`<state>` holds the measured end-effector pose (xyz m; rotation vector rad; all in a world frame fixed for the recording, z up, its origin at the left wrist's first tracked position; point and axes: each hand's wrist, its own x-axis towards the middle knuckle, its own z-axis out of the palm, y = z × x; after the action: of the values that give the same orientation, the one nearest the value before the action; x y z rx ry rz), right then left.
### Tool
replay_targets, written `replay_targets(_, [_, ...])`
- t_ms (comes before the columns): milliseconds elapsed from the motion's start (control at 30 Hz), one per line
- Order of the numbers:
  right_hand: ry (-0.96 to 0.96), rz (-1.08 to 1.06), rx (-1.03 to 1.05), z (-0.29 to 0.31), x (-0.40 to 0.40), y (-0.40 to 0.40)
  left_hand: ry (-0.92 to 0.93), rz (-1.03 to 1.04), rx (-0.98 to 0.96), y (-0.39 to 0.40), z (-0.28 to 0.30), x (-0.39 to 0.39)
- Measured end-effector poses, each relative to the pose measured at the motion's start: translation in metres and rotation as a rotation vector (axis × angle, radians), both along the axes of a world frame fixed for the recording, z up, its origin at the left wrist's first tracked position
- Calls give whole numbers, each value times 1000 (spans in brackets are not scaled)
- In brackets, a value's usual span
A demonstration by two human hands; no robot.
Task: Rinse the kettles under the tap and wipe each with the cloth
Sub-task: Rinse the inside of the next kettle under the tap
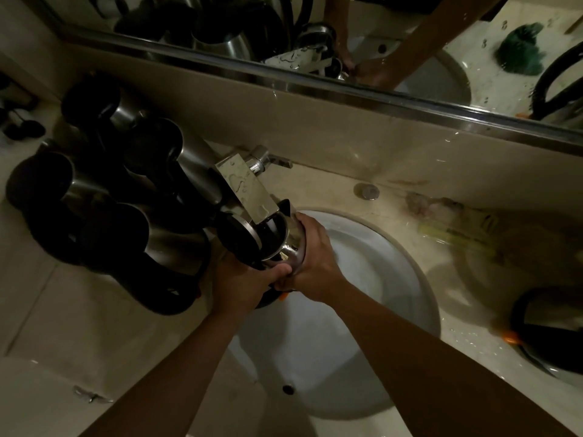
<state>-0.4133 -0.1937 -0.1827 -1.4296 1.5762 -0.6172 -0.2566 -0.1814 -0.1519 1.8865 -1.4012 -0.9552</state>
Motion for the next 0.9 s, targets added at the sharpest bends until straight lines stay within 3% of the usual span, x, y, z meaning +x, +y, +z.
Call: replay_targets(900, [13,-16,-26,-2,0,1,30,-22,41,-2,-6,4])
